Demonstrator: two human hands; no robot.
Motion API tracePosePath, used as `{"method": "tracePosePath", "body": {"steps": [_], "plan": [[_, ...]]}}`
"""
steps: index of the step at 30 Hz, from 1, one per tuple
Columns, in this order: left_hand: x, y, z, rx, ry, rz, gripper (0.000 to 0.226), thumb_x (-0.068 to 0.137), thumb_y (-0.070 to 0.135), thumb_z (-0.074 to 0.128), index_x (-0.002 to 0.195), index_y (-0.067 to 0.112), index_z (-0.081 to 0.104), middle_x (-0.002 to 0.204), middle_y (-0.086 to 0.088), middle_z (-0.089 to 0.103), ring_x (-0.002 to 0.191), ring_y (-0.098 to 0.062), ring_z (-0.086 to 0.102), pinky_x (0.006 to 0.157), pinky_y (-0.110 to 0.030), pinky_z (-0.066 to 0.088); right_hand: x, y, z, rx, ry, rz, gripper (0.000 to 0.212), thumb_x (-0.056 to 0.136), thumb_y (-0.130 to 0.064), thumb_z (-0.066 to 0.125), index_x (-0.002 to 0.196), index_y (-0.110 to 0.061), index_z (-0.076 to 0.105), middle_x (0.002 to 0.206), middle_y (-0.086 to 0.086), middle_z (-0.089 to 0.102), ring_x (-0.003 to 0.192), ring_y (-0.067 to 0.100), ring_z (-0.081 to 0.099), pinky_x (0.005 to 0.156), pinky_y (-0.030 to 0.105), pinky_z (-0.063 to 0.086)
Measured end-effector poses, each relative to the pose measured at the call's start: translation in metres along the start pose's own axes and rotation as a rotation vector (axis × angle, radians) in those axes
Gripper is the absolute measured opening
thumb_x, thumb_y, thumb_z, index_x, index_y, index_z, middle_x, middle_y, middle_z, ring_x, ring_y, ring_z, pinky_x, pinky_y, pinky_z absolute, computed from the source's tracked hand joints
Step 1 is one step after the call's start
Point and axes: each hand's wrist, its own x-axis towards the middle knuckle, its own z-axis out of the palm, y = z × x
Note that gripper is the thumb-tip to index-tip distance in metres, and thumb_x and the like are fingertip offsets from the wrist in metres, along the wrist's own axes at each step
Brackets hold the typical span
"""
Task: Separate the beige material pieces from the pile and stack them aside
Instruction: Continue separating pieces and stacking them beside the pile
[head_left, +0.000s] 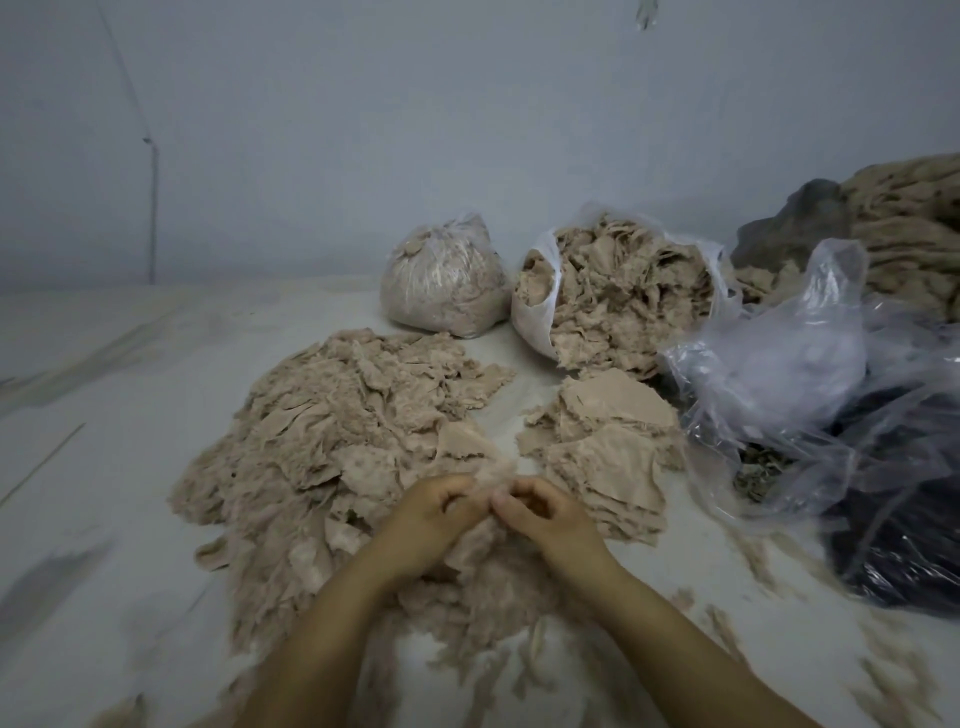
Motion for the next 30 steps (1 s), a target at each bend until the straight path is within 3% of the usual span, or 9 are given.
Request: {"method": "tracePosePath", "body": {"steps": [5,7,11,16,20,22,24,27,30], "plan": [[0.001,-0.006,0.003,-0.011,0.141,-0.038,0.051,0.085,0.055,0.041,0.067,0.008,0.050,0.065,0.002,0.049,0.063,-0.012,0.048,0.059,-0.036,0.042,0.003,-0.006,-0.001,0.176,0.116,0.032,0.024,0.092,-0.018,0.059,0.070,-0.012,0.050,0.062,0.002,0.053,0.058,0.014,0.048,0.058,0.029,0.043],[0.002,-0.005,0.003,-0.024,0.178,-0.028,0.040,0.084,0.055,0.043,0.058,0.025,0.045,0.058,0.012,0.043,0.056,-0.006,0.042,0.055,-0.027,0.037,0.004,-0.006,-0.001,0.155,0.129,0.030,0.027,0.095,-0.021,0.055,0.070,-0.013,0.049,0.061,-0.003,0.052,0.061,0.013,0.047,0.060,0.027,0.042],[0.008,0.000,0.011,-0.024,0.152,0.015,0.038,0.093,0.037,0.050,0.055,0.032,0.045,0.053,0.015,0.039,0.052,0.000,0.035,0.052,-0.017,0.032,0.004,-0.009,0.002,0.295,0.017,0.161,0.032,0.094,-0.025,0.059,0.103,0.005,0.062,0.098,0.021,0.071,0.094,0.036,0.068,0.084,0.046,0.056],[0.005,-0.016,-0.012,0.260,0.421,-0.138,0.039,0.098,0.027,0.048,0.059,0.021,0.047,0.055,0.006,0.047,0.056,-0.012,0.044,0.052,-0.021,0.030,0.011,-0.011,-0.025,0.276,0.337,0.104,0.016,0.089,-0.011,0.065,0.102,-0.004,0.060,0.095,0.019,0.073,0.081,0.030,0.070,0.074,0.039,0.058],[0.005,-0.001,0.003,0.379,0.235,-0.096,0.034,0.095,0.035,0.051,0.062,0.031,0.049,0.071,0.010,0.053,0.069,-0.005,0.050,0.060,-0.018,0.034,0.012,-0.011,-0.025,-0.027,0.301,0.050,0.022,0.092,-0.023,0.062,0.111,-0.018,0.052,0.105,0.014,0.067,0.086,0.029,0.064,0.077,0.040,0.053],[0.005,0.011,0.024,0.174,0.139,-0.110,0.009,0.087,0.045,0.061,0.078,0.041,0.060,0.088,0.016,0.062,0.084,0.005,0.056,0.073,-0.012,0.042,0.010,-0.009,-0.015,-0.136,0.196,0.047,0.024,0.096,-0.028,0.054,0.119,-0.027,0.047,0.119,0.008,0.061,0.101,0.022,0.062,0.090,0.041,0.051],[0.003,0.012,0.039,-0.072,0.110,-0.206,0.021,0.079,0.047,0.070,0.098,0.042,0.060,0.101,0.022,0.064,0.095,0.008,0.059,0.081,-0.010,0.046,0.008,-0.007,-0.012,-0.135,0.119,0.050,0.030,0.100,-0.030,0.044,0.130,-0.032,0.043,0.130,0.005,0.055,0.112,0.016,0.059,0.097,0.037,0.049],[0.007,0.005,0.044,-0.396,0.288,-0.378,0.014,0.094,0.017,0.057,0.104,0.016,0.066,0.103,-0.009,0.071,0.093,-0.022,0.068,0.083,-0.035,0.055,0.004,-0.008,-0.018,0.109,-0.009,0.096,0.040,0.102,-0.015,0.041,0.135,-0.036,0.037,0.120,-0.001,0.060,0.092,0.018,0.071,0.074,0.030,0.058],[0.009,0.003,0.043,-0.818,0.294,-0.519,0.022,0.097,0.002,0.044,0.106,0.002,0.065,0.094,-0.021,0.072,0.076,-0.029,0.070,0.066,-0.035,0.057,0.004,-0.008,-0.029,0.087,0.043,0.034,0.048,0.096,0.001,0.046,0.134,-0.028,0.042,0.107,-0.005,0.071,0.079,0.018,0.072,0.061,0.028,0.058]]}}
